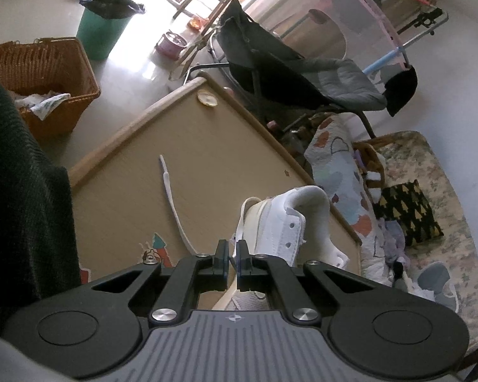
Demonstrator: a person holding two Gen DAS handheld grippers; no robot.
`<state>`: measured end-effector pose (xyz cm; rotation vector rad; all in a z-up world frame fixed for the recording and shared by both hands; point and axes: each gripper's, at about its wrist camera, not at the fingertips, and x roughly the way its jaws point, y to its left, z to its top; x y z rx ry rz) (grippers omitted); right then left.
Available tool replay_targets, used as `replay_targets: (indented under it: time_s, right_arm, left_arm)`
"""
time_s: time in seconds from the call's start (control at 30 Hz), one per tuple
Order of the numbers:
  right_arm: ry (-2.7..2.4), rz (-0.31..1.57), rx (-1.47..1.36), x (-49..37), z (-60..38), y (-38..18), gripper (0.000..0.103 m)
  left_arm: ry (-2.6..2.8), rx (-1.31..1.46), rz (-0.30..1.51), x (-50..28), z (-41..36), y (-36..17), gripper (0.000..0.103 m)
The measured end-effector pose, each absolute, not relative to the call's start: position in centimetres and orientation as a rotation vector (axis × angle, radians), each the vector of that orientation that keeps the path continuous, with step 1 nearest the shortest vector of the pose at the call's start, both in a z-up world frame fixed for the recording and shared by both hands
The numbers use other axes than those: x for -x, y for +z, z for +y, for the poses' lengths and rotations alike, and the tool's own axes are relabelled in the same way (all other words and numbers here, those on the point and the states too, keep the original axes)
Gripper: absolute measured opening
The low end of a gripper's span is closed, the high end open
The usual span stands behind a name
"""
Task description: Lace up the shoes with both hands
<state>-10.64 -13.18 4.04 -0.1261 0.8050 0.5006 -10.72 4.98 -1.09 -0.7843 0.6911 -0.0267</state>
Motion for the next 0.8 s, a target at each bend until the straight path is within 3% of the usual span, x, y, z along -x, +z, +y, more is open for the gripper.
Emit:
replay_targets:
  time_s: [0.2, 0.8]
  right_arm:
    - [0.450, 0.790, 0.220, 10.5, -12.4, 3.3, 0.038]
    - [0.341, 0.736, 0.156, 7.5, -13.9, 2.0, 0.037]
  left_arm:
    - [-0.037, 0.787, 0.692, 10.4, 4.9, -1.2, 0.005]
    - [-0.074, 0.805, 0.706, 7.8, 3.6, -2.6, 0.006]
